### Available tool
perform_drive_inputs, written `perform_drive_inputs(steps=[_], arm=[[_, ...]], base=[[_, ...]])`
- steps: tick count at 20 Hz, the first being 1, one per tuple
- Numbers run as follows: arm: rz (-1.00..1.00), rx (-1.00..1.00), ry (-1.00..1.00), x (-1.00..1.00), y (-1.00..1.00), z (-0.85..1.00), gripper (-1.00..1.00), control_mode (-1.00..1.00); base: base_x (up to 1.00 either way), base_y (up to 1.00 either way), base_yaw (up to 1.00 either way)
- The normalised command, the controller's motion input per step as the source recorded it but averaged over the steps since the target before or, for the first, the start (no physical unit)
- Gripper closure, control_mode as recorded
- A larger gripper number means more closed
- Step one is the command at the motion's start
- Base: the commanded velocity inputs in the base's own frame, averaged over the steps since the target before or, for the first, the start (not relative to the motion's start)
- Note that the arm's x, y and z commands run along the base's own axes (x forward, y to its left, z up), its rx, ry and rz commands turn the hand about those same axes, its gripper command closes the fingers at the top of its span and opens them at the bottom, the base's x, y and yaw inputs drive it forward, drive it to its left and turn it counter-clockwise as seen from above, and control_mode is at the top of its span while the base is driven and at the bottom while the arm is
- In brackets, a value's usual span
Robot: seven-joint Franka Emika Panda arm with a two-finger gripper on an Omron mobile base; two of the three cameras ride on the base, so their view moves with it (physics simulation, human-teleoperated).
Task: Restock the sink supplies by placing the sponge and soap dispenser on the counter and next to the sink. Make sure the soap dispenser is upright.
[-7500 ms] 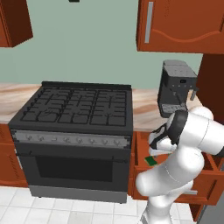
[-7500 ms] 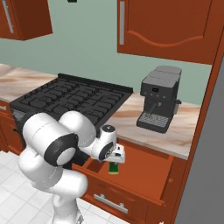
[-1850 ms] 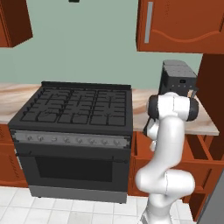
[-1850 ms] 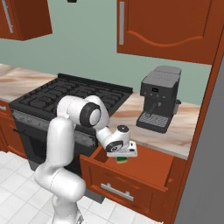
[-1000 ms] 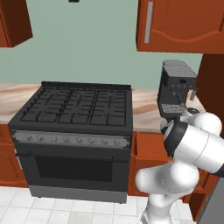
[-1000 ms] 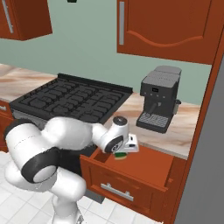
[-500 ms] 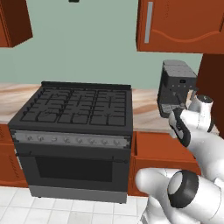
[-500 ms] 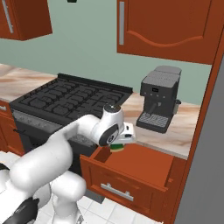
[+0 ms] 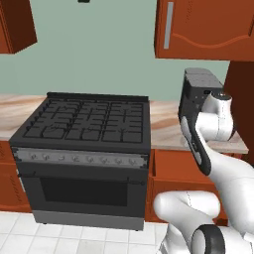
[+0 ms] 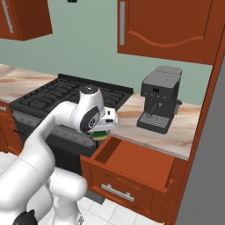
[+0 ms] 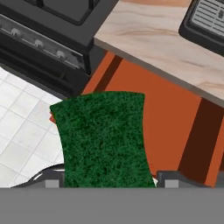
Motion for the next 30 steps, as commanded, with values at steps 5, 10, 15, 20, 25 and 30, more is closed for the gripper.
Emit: perform_drive_inputs(steps=[5,10,15,20,25,30], arm=[[0.06,0.00,0.08,0.00,0.93,0.23,1.00,-1.00],[0.07,0.00,0.06,0.00,0.60,0.03,1.00,1.00],[0.00,0.00,0.00,0.00,0.00,0.00,1.00,1.00],[0.00,0.00,0.00,0.00,0.00,0.00,1.00,1.00],[0.00,0.00,0.00,0.00,0.00,0.00,1.00,1.00],[0.00,0.00,0.00,0.00,0.00,0.00,1.00,1.00]], base=[[0.00,0.00,0.00],[0.00,0.40,0.08],[0.00,1.00,0.24],[0.01,1.00,0.26],[0.06,1.00,0.25],[0.03,1.00,0.31]])
